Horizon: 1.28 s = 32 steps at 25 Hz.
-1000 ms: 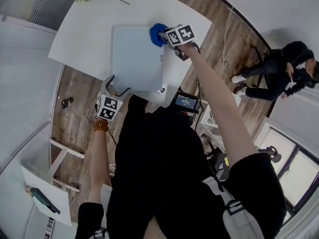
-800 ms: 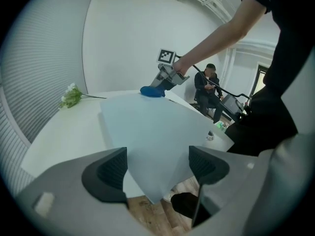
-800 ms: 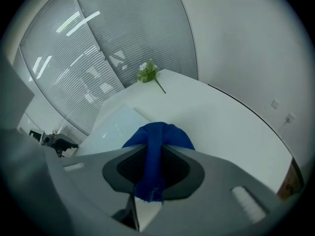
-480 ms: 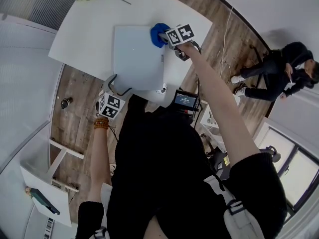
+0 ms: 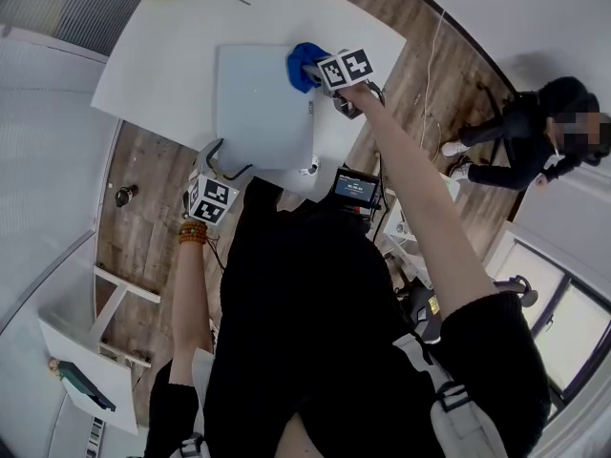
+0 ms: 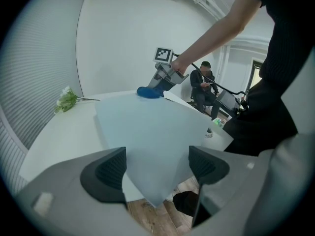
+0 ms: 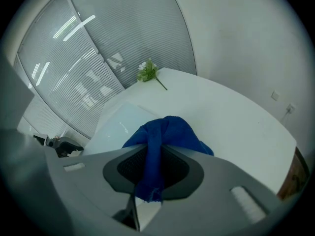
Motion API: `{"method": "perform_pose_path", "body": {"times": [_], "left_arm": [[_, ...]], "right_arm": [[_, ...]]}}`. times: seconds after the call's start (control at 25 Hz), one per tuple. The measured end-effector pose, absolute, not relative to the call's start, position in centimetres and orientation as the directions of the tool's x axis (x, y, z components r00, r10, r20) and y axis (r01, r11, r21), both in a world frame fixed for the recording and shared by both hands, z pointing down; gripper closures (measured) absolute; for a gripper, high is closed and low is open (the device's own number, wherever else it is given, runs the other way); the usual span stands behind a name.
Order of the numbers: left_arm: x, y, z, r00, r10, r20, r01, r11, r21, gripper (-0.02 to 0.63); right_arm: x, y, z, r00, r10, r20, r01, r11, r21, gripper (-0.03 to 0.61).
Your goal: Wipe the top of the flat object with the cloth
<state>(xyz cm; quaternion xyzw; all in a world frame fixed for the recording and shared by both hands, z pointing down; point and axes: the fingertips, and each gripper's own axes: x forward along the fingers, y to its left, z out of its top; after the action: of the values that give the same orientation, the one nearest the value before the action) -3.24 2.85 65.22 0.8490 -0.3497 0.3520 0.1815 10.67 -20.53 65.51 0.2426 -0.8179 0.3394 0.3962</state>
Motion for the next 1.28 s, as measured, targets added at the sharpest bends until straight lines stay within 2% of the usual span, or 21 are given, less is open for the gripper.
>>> {"method": "perform_pose_path", "body": {"times": [1.28], "left_arm": [[-3.4,3.0,65.6,0.509,-0.475,0.718,-0.724,-0.687,0.060,0.229]], "right_arm": [[10.3,-15.0,65.8,-0.608,-0.100,0.787,-0.646,0.639,-0.418,0.480]]}}
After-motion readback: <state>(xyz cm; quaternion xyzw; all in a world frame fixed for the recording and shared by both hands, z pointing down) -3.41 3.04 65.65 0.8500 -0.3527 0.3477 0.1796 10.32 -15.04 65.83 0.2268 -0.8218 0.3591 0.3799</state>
